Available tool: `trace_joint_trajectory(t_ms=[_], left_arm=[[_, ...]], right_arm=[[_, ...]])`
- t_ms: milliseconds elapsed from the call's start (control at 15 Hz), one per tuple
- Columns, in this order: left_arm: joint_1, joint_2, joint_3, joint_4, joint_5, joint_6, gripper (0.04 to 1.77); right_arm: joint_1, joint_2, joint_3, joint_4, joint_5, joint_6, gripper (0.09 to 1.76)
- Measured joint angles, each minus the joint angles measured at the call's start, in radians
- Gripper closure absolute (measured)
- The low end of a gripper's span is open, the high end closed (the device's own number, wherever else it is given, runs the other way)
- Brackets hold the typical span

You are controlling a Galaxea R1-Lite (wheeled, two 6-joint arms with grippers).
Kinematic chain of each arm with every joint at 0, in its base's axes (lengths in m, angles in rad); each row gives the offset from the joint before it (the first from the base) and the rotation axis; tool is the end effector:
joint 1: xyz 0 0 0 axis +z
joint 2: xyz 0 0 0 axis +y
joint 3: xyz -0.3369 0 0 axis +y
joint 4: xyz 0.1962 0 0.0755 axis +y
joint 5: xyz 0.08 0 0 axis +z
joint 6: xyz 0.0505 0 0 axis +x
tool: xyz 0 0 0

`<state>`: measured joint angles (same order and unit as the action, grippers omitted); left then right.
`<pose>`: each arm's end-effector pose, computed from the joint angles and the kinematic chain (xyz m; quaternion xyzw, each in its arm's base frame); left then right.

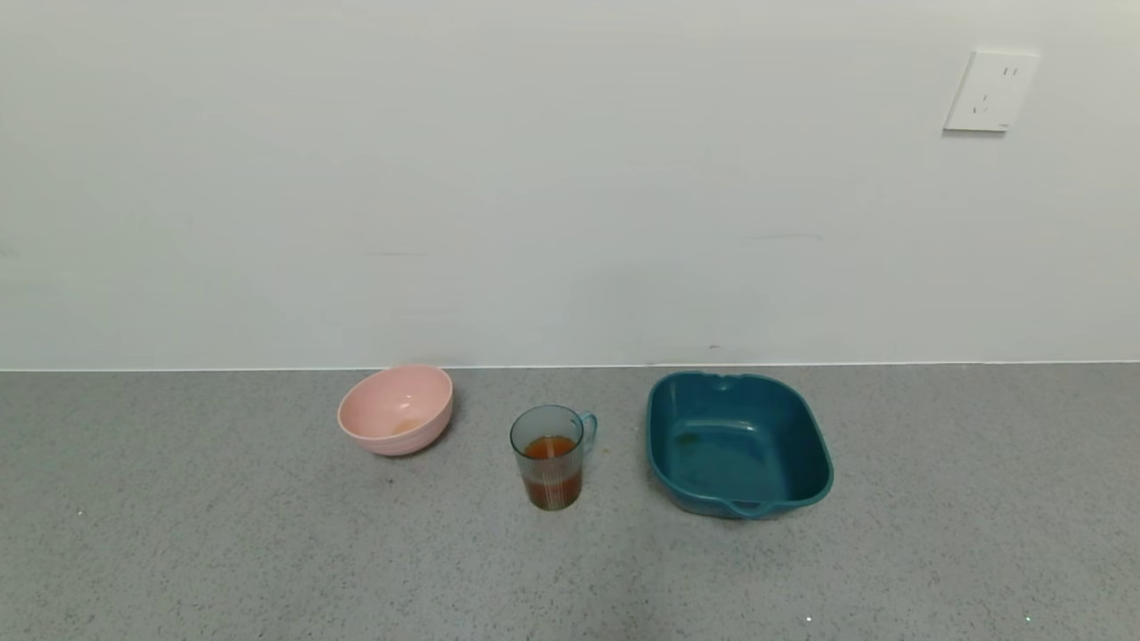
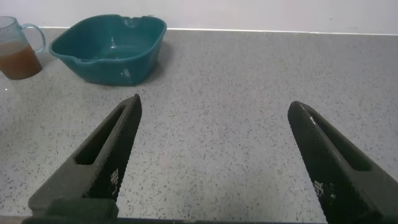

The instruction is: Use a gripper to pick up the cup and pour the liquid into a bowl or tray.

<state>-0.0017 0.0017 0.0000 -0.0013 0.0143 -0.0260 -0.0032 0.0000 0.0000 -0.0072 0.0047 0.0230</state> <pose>-0.0101 0.0007 0.0757 -0.0130 0.0001 0.0063 0.9999 -0.0102 0.0003 0.0764 0.0115 -0.0036 0.0008 0.9999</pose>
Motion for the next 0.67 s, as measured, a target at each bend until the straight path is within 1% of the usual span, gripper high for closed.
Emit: trace_joint_trajectory(t_ms=[533,600,667], left_arm=[[0.000,0.000,-0.007,-0.006,-0.011,0.006,0.09],[0.000,0.000,-0.018,-0.001,-0.016,0.006,0.09],[0.000,0.000,-0.038,0.003,-0.038,0.005,0.09]], right_arm=[[0.000,0.000,0.000,0.000,-0.001,0.000,0.14],[0.000,0.000,0.000,0.000,-0.001,0.000,0.14],[0.000,0.000,0.000,0.000,0.000,0.000,0.14]])
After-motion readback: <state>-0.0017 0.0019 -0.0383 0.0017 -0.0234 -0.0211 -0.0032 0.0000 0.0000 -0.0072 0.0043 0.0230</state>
